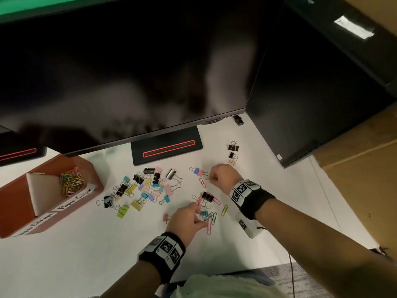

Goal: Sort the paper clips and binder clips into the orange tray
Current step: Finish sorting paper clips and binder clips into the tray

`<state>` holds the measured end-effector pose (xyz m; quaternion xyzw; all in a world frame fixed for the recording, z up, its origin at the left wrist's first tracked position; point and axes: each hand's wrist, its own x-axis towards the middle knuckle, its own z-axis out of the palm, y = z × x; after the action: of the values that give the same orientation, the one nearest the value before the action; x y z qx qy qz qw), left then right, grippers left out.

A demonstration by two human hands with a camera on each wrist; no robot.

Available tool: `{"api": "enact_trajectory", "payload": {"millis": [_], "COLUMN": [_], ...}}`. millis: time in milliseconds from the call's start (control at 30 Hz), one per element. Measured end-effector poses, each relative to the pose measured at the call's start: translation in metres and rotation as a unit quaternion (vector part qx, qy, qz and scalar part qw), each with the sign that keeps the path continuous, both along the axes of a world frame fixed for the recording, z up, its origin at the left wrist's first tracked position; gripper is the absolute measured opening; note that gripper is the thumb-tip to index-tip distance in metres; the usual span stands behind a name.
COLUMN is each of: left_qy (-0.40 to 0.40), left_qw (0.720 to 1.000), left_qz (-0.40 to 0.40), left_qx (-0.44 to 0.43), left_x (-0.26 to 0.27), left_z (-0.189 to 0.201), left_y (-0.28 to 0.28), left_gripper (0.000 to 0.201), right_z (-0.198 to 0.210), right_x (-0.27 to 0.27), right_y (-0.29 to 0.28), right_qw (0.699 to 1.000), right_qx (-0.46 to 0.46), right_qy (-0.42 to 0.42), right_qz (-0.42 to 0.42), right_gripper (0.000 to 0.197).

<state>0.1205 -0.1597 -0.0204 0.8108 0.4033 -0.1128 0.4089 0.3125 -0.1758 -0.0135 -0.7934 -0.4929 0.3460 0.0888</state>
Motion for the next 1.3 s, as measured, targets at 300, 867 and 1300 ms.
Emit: {"api": "enact_trajectory", "payload": {"millis": [300,867,1300], "left_qy": [-0.018,-0.108,-0.059], "left_qw": [0.995,0.992,0.993], "left_qz": [-0.038,-0.027,-0.081], "left_qx": [0.089,0.053,0.058], "left_x": [-0.006,-0.029,-0.023], "left_z": [-0.004,0.000,-0.006], "left_y": [0.038,0.044,0.037], "left_gripper": [0.005,0.014,0.025], "right_z": [0.003,0.001,0.001], "right_x": [0.006,-0.022,0.004], "right_y": [-0.013,0.028,0.010], "right_qw": [0.999,0.998,0.998], "right_qx": [-0.040,-0.063,-0.049], "right_qy": [-0.021,-0.002,-0.021], "right_qz": [0.020,0.028,0.038], "right_gripper": [0.023,0.029,0.026]}}
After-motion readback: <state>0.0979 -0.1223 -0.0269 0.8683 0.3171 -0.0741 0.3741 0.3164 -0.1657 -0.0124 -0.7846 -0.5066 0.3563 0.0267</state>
